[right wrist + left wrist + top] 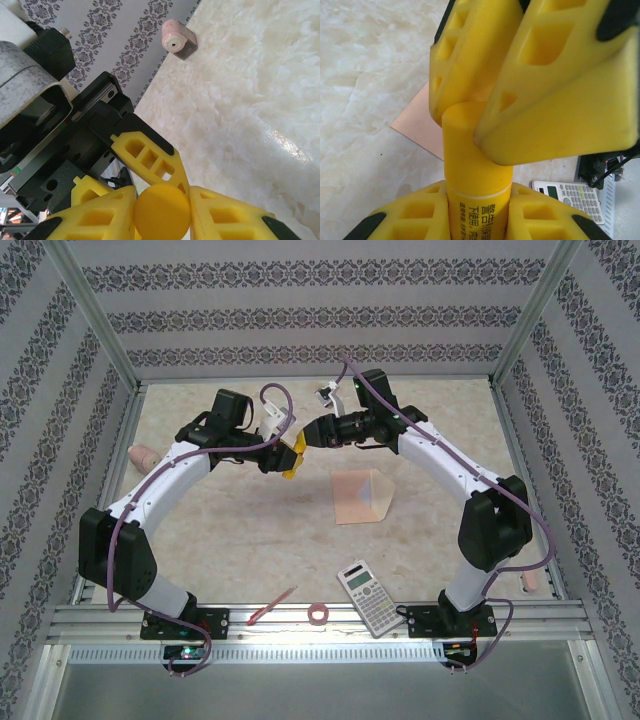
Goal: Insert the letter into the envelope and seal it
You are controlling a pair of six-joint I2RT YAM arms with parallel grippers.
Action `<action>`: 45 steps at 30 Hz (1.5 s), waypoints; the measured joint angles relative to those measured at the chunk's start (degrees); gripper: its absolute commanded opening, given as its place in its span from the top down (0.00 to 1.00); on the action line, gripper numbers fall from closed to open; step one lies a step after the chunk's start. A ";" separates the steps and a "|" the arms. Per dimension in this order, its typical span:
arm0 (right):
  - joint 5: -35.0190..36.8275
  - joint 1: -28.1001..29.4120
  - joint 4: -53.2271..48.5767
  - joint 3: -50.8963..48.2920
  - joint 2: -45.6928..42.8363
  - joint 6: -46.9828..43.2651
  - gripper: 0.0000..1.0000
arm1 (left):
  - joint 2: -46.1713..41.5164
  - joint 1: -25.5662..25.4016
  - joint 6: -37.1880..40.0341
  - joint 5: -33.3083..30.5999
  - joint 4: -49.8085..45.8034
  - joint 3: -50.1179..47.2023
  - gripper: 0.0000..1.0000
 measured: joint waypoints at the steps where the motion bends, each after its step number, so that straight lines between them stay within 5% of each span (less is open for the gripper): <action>1: 0.04 0.00 -0.02 0.00 -0.02 0.00 0.69 | 0.00 0.00 -0.02 0.02 0.00 0.00 1.00; 18: 0.04 0.00 -0.92 0.00 -0.02 -0.04 0.56 | 0.94 0.00 -0.70 -0.09 -0.02 0.00 1.00; 29: 0.48 0.00 -1.25 0.00 0.37 -0.98 0.68 | 0.96 0.00 -1.27 -0.24 -0.04 0.00 1.00; 37: 0.72 0.81 -2.08 0.00 0.72 -1.55 0.59 | 1.25 0.00 -1.46 -0.26 -0.24 0.22 1.00; 45: 1.27 1.09 -2.64 0.02 0.83 -2.36 0.65 | 1.57 0.00 -1.49 -0.22 -0.46 0.87 1.00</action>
